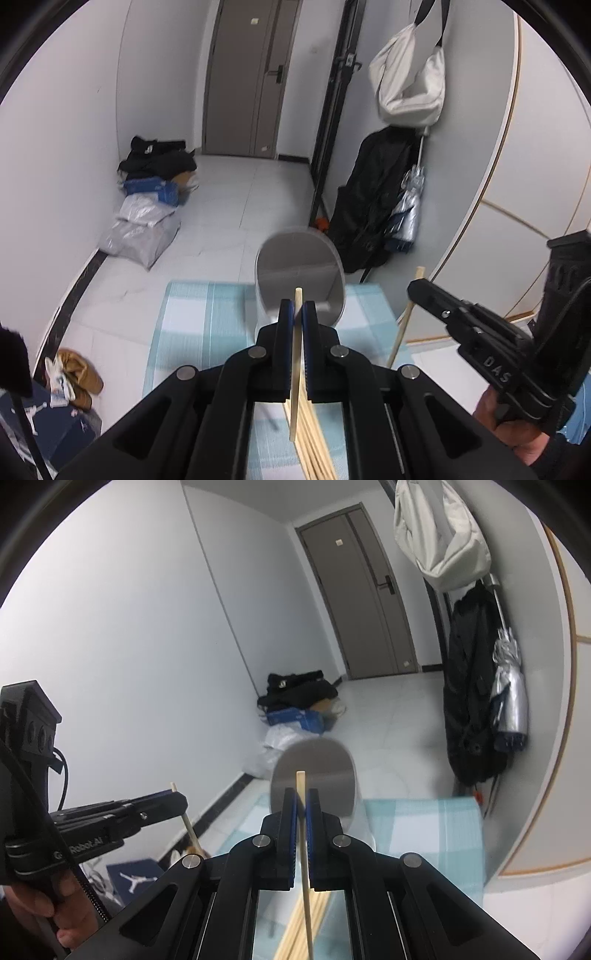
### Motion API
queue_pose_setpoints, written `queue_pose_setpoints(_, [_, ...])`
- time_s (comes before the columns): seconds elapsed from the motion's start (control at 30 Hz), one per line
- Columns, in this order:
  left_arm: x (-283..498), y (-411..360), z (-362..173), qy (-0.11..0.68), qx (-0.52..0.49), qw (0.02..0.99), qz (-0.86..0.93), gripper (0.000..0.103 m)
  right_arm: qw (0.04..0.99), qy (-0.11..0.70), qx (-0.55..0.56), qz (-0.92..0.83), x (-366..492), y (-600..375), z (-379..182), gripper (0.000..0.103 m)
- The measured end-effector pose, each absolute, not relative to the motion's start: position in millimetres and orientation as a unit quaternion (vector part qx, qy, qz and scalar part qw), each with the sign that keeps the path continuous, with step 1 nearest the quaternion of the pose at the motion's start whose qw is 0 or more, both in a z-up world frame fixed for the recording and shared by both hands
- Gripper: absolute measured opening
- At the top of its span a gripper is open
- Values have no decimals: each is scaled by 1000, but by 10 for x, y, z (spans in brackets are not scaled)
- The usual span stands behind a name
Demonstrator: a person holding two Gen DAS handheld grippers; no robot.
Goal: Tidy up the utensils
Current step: 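Lift the chopstick with the right gripper and carry it over the holder, then lower the chopstick into the holder and open the right gripper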
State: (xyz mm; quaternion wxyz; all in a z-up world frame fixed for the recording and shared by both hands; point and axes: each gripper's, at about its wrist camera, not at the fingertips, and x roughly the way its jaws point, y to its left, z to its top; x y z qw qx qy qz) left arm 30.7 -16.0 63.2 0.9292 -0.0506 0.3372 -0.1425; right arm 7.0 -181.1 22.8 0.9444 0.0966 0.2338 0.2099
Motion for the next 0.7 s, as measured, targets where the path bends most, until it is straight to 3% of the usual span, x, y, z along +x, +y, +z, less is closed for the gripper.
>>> queue_pose_setpoints(0.4, [865, -155, 1289, 314, -78, 927, -188, 1, 952, 155, 85, 248, 530, -1738, 958, 4])
queue_pose_setpoints(0.7, [1331, -92, 1451, 283, -97, 935, -189, 2, 958, 103, 50, 262, 1130, -1561, 1197, 4])
